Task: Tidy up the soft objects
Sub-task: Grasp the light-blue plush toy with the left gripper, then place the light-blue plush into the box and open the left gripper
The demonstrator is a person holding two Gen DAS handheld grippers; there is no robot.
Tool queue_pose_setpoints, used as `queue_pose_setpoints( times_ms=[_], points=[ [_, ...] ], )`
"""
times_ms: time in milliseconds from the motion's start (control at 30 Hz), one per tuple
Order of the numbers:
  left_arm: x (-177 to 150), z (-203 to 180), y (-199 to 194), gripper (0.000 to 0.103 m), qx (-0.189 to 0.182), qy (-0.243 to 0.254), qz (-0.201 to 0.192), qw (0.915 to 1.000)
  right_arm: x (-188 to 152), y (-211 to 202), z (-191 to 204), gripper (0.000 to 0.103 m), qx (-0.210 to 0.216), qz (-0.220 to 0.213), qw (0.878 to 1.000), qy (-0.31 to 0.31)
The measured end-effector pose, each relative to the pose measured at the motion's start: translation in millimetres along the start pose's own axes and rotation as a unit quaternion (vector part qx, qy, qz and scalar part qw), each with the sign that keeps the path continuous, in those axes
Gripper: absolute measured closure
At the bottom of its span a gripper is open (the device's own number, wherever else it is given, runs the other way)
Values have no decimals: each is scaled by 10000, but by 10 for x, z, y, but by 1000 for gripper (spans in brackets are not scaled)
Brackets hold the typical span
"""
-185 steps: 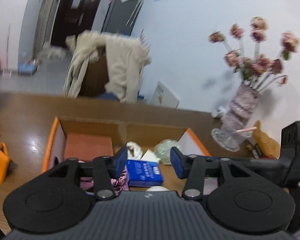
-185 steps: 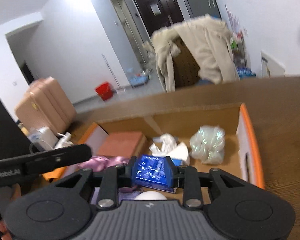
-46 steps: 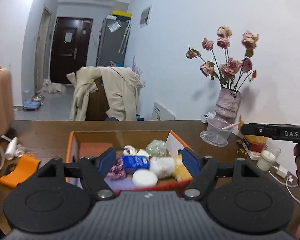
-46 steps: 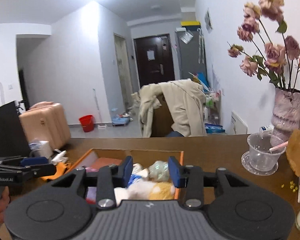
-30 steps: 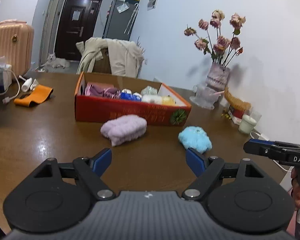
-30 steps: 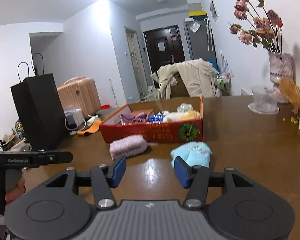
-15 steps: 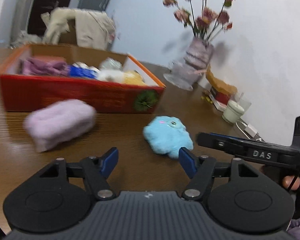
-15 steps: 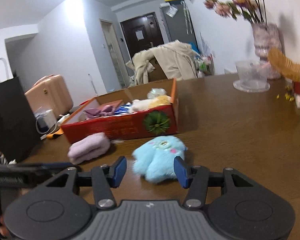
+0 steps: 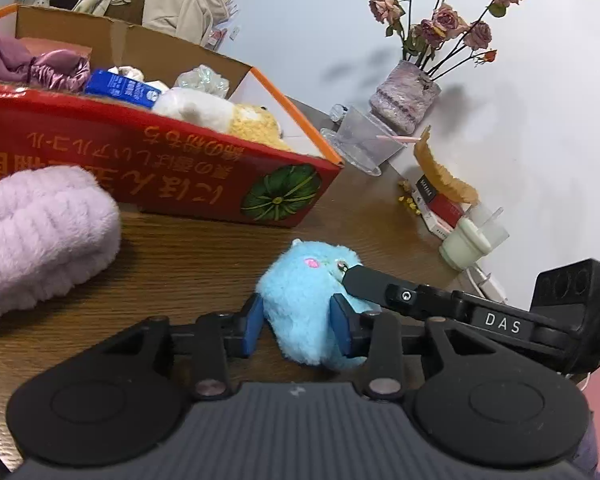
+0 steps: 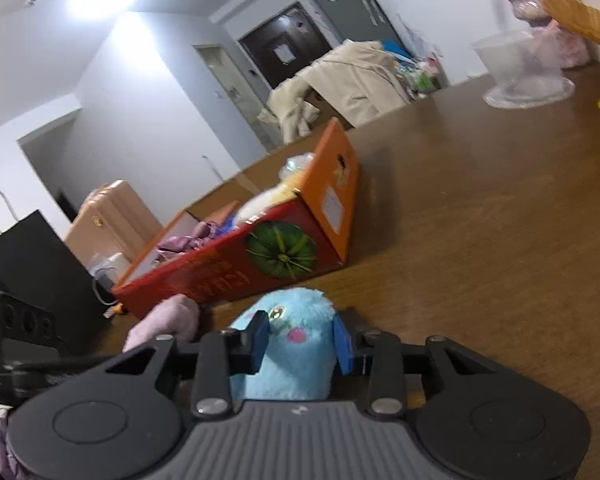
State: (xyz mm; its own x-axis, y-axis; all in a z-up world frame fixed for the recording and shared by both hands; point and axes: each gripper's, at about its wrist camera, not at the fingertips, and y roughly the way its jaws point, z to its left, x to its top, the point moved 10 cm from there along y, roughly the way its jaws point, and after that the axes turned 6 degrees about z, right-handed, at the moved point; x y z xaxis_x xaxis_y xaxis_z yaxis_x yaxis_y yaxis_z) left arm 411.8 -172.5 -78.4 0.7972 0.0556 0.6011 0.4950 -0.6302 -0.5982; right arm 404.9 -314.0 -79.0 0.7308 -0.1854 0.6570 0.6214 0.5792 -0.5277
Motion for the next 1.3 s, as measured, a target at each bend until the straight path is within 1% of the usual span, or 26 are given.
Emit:
queue_pose_setpoints(
  times_ms=[233, 367, 500, 600, 700, 767, 833, 933, 1033, 1133, 1200, 1233, 1267, 1300],
  points=[
    [0, -8, -14, 67, -7, -46, -69, 10000, 13, 5, 29, 71, 2, -7, 10000, -46],
    [-9, -55, -49, 67, 59, -33, -167, 9998, -8, -44, 66, 72, -24, -76, 9999, 101],
    [-1, -133, -294, 67, 37, -100, -466, 9989, -46, -208, 316, 72, -179, -327, 9993, 19],
    [44, -173, -534, 67, -26, -70, -694, 9976, 29, -302, 521, 72, -126, -447, 9989, -105],
    [279, -202, -794, 67, -50, 61, -991, 9951, 267, -345, 761, 72, -6, -624, 9974, -347],
    [543, -212, -942, 67, 34, 265, -1202, 9924, 501, -313, 931, 72, 20, -761, 9951, -630],
    [809, -180, -998, 67, 128, 435, -1329, 9901, 767, -212, 1053, 72, 72, -821, 9933, -808],
    [1151, 29, -898, 67, 122, 224, -1268, 9916, 1089, 54, 1074, 72, 86, -623, 9944, -851],
    [1335, 260, -715, 66, 197, 50, -1190, 9927, 1276, 375, 1010, 72, -64, -360, 9948, -946],
    [1361, 452, -479, 66, 510, 38, -940, 9943, 1281, 676, 925, 72, -320, -63, 9930, -1136],
    [1283, 571, -312, 67, 723, 33, -573, 9957, 1188, 877, 829, 73, -533, 304, 9908, -1205],
    [1246, 609, -251, 67, 788, 80, -412, 9960, 1143, 931, 793, 80, -618, 436, 9893, -1249],
    [1221, 618, -220, 67, 828, 166, -356, 9958, 1101, 991, 752, 84, -741, 600, 9868, -1311],
    [1200, 609, -224, 67, 846, 265, -351, 9954, 1066, 1017, 736, 85, -810, 701, 9852, -1340]
  ],
)
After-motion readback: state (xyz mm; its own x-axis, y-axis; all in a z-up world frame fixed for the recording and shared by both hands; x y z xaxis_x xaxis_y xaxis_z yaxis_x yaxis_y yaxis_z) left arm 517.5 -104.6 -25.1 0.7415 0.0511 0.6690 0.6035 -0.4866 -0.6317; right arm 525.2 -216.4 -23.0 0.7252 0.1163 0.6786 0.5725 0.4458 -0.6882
